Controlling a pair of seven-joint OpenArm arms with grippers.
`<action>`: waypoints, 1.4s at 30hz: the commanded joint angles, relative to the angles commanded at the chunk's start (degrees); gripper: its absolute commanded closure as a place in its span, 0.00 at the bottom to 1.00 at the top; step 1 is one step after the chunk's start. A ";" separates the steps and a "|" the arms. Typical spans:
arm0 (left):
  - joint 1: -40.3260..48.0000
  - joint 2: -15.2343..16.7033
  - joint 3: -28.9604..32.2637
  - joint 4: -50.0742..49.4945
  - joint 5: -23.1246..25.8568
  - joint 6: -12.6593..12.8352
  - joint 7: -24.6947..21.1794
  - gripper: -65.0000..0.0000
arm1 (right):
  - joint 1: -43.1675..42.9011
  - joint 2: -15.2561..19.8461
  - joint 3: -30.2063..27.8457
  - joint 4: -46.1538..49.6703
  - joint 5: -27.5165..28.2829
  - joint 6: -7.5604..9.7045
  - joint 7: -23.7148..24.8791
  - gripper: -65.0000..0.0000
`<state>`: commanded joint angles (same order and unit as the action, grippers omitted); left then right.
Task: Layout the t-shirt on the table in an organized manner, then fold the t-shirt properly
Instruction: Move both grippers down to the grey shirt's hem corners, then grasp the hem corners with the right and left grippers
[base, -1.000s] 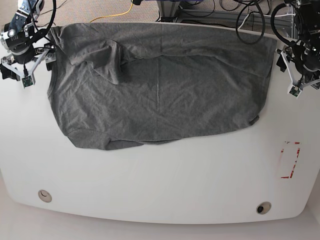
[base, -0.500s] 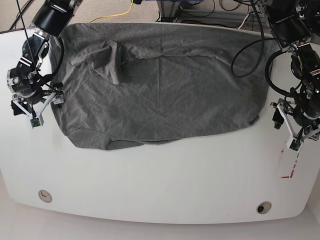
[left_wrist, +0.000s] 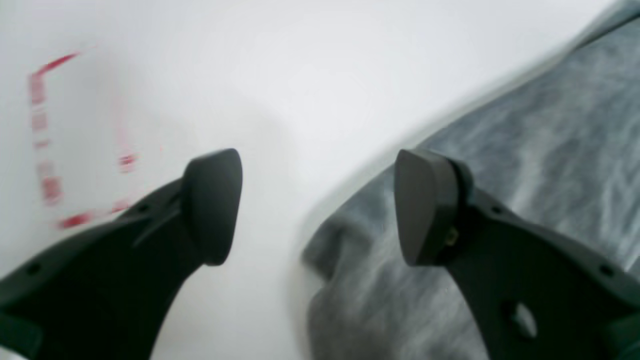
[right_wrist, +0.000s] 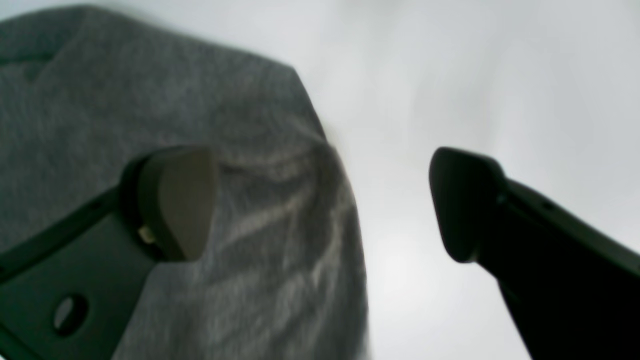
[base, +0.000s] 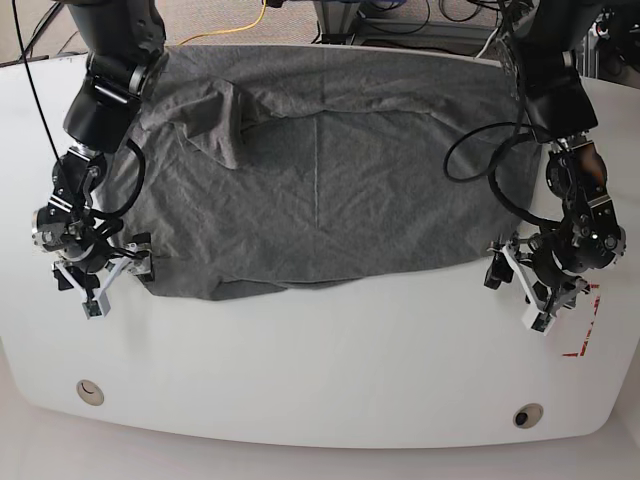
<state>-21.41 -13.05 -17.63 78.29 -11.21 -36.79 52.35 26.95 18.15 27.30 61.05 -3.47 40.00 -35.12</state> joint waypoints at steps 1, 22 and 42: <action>-0.26 0.00 0.00 -1.49 0.00 0.35 -0.53 0.31 | 0.97 0.00 0.00 -2.46 0.00 0.00 1.32 0.00; -1.05 -0.18 0.00 -4.40 0.00 0.26 -0.88 0.31 | 4.40 -0.09 -0.09 -22.24 0.00 0.00 15.03 0.00; -1.41 0.00 -0.35 -9.76 0.00 0.70 -3.60 0.31 | 4.31 -0.26 -0.09 -21.98 0.09 0.00 14.95 0.98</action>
<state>-22.81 -13.05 -17.98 68.53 -11.21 -36.09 48.75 31.25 17.89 27.21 39.08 -3.38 40.00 -20.18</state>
